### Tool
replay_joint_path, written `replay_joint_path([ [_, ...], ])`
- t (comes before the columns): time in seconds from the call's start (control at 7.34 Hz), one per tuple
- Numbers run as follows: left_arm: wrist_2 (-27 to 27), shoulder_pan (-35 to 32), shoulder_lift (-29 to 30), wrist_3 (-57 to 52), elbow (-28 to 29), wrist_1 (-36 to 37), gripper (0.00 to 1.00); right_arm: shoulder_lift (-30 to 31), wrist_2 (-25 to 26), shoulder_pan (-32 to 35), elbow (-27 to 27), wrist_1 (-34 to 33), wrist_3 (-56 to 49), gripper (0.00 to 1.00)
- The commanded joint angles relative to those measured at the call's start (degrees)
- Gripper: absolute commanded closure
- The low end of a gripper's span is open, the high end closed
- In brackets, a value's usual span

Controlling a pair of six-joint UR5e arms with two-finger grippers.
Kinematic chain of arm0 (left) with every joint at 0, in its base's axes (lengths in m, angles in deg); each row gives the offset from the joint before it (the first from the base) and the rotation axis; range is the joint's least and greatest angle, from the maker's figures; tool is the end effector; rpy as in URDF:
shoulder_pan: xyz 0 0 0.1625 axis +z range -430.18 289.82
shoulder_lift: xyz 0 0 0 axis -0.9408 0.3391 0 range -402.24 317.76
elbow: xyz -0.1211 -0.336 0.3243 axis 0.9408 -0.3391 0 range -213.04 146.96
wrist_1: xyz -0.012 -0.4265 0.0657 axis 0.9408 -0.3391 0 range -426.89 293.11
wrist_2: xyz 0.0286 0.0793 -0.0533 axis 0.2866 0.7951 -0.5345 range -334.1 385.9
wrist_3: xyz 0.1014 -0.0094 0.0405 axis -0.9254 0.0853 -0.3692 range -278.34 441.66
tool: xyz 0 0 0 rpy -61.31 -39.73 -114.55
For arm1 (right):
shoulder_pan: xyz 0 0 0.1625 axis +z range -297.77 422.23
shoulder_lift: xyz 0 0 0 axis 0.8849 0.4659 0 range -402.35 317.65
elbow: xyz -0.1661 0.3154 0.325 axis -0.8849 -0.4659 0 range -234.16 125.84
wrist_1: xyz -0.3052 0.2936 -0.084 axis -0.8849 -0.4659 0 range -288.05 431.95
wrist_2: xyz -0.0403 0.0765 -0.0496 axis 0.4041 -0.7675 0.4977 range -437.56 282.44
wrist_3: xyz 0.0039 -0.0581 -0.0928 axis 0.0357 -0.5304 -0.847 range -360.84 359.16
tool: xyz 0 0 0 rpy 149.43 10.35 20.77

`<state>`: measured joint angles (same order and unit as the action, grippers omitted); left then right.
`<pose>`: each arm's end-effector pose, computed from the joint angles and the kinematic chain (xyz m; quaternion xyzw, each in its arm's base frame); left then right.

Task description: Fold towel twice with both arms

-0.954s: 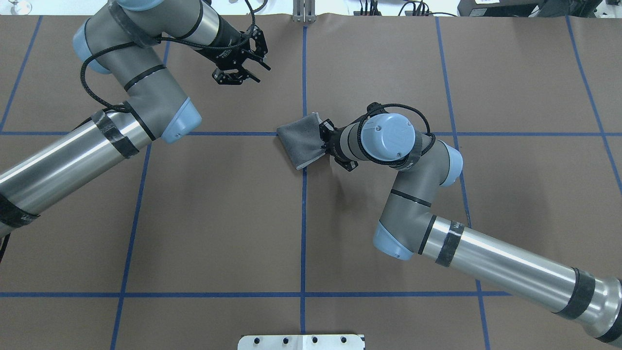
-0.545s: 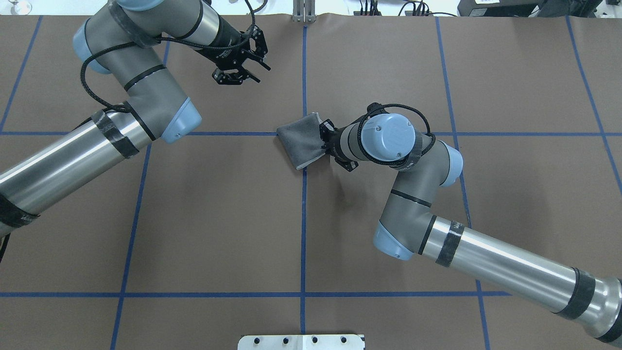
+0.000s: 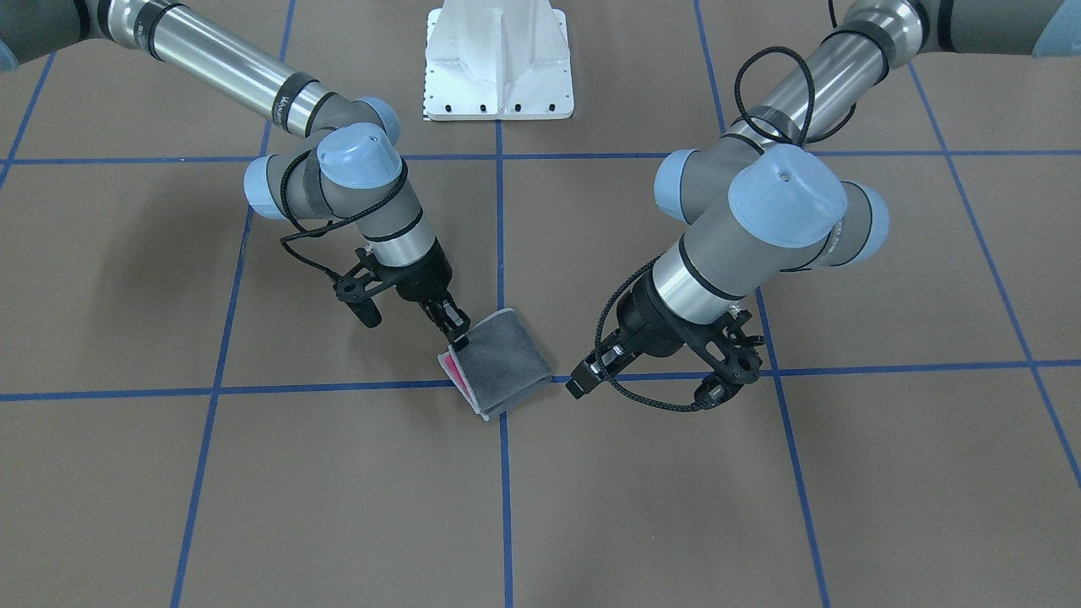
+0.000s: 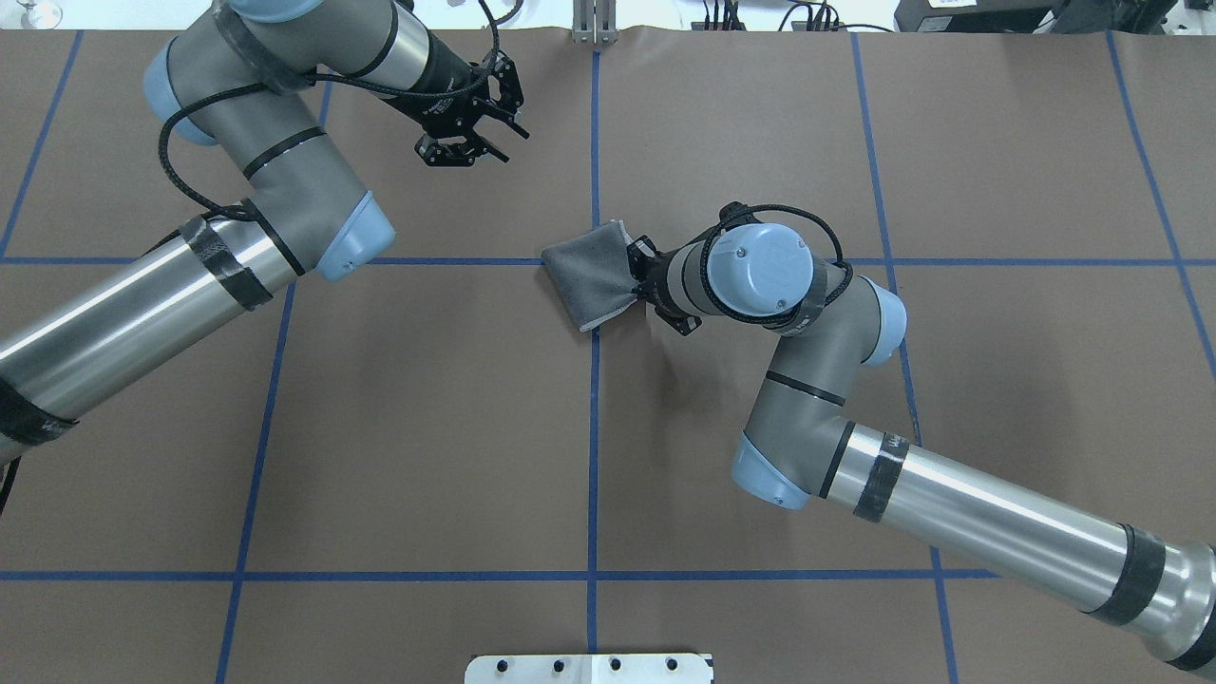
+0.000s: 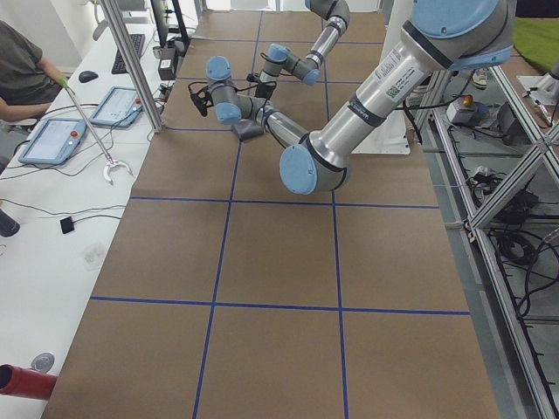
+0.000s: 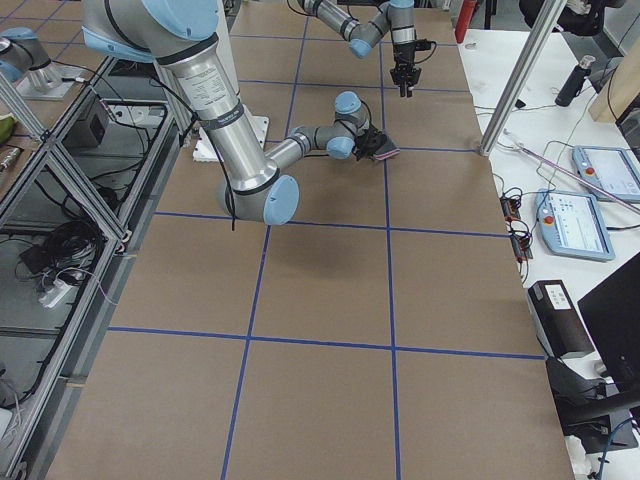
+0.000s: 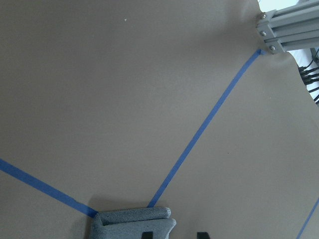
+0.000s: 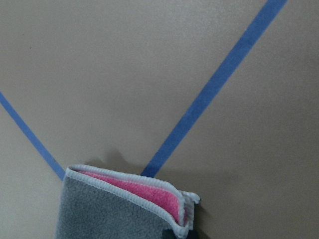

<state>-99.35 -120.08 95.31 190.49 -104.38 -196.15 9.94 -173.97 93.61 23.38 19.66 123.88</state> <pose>0.4846 -0.6843 0.2305 -0.0987 0.5817 -0.3056 0.7473 -0.6275 -0.5245 0.3298 -0.0629 -0.5197 0.4398 0.7297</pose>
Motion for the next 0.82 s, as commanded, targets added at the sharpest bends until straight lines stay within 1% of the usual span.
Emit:
replay_joint_path([
  [0.0, 0.01, 0.06, 0.09, 0.07, 0.07, 0.06, 0.59, -0.08, 0.00, 0.00, 0.16, 0.00, -0.09, 1.00],
  [0.27, 0.01, 0.06, 0.09, 0.07, 0.15, 0.06, 0.59, 0.00, -0.09, 0.35, 0.94, -0.61, -0.26, 1.00],
  [0.55, 0.10, 0.15, 0.09, 0.07, 0.24, 0.06, 0.59, -0.17, 0.00, 0.53, 3.22, -4.46, -2.18, 1.00],
  [0.68, 0.10, 0.15, 0.09, 0.07, 0.33, -0.03, 0.59, -0.08, 0.00, 0.53, 3.32, -4.74, -2.81, 1.00],
])
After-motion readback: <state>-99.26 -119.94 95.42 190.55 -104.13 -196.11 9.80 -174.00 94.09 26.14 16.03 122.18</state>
